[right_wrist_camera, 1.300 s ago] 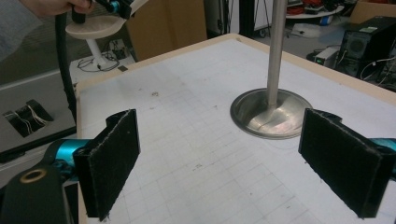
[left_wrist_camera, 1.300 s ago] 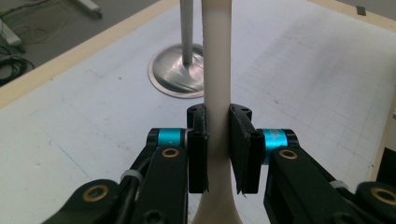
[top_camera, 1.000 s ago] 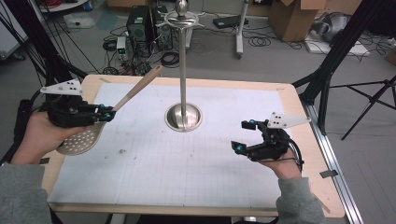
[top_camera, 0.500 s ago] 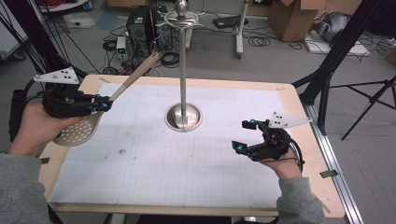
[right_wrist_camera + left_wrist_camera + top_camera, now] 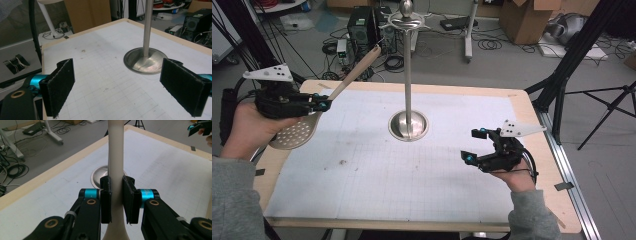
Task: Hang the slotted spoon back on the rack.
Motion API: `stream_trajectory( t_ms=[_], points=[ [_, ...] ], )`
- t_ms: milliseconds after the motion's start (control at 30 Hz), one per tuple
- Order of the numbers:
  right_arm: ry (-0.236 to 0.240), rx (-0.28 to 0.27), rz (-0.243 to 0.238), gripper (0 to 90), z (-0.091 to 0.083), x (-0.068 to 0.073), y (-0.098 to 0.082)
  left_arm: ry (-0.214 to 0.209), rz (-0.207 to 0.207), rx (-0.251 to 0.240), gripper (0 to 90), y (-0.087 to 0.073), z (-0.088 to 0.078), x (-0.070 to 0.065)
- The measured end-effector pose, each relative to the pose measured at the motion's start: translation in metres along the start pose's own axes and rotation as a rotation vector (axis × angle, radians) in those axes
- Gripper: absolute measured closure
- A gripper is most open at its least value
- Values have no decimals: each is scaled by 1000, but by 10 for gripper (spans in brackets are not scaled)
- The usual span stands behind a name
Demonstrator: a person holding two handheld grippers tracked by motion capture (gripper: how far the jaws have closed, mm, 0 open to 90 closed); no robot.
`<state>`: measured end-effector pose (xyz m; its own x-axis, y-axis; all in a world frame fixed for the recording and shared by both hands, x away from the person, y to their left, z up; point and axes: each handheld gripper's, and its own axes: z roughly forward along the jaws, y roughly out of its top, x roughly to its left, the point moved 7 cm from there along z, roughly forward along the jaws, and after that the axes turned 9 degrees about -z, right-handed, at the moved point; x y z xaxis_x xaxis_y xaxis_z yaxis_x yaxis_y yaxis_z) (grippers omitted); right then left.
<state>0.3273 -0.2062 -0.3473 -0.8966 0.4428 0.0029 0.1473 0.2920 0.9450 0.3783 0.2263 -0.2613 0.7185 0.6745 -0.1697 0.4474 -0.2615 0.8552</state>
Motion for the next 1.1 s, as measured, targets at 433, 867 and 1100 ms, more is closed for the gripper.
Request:
stream_trajectory(
  t_ms=[433,867,1100],
  points=[
    [0,-7,-6,114,-2,0,1,-28,-23,-66,778,20,-17,-2],
    [0,-6,1,114,-3,0,0,-52,-29,-100,778,32,-15,-7],
    [2,-13,2,114,-6,0,1,-51,-42,-96,779,37,-9,-8]
  ],
)
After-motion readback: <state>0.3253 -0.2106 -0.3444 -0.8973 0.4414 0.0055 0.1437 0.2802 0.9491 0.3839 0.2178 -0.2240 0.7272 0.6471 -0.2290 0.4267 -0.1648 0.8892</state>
